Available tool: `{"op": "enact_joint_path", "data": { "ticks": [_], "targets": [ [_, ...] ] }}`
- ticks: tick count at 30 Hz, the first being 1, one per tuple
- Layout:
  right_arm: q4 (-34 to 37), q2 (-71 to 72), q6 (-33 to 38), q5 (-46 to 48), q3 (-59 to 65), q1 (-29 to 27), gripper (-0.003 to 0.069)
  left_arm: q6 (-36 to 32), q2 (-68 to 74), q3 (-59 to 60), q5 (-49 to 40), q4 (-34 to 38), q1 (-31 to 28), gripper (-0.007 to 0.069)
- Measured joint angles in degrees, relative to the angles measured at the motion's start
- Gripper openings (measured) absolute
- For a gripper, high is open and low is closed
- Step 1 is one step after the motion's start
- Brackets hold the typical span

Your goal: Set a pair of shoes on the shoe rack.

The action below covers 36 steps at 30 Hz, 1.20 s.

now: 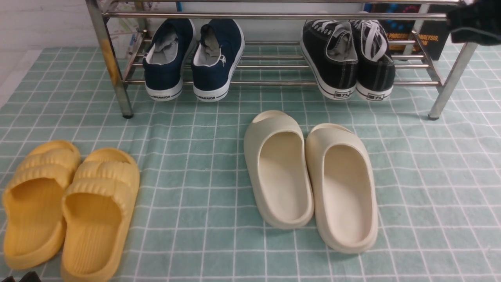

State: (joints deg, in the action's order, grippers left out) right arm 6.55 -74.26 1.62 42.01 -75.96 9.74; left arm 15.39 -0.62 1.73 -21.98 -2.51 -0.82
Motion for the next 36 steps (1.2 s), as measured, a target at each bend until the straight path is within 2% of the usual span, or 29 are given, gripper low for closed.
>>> {"op": "enact_joint_path", "data": {
  "ticks": [3,12,19,21,25,36],
  "targets": [
    [0.05,9.2,0.0,-2.64,7.41,0.0,-0.0003,0.0,0.0,0.0,0.0,0.0,0.0,0.0239],
    [0.06,28.29,0.0,-3.12,20.82,0.0,-0.0003,0.0,0.0,0.0,0.0,0.0,0.0,0.0239],
    [0.24,36.25,0.0,2.66,21.48,0.0,-0.0002,0.0,0.0,0.0,0.0,0.0,0.0,0.0239],
    [0.0,39.63,0.12,6.83,21.48,0.0,-0.0001,0.0,0.0,0.0,0.0,0.0,0.0,0.0239],
    [-1.09,43.52,0.18,8.91,21.48,0.0,0.0,0.0,0.0,0.0,0.0,0.0,0.0,0.0239],
    [1.72,50.03,-1.62,14.86,21.48,1.78,0.0005,0.0,0.0,0.0,0.0,0.0,0.0,0.0239]
  ]
}}
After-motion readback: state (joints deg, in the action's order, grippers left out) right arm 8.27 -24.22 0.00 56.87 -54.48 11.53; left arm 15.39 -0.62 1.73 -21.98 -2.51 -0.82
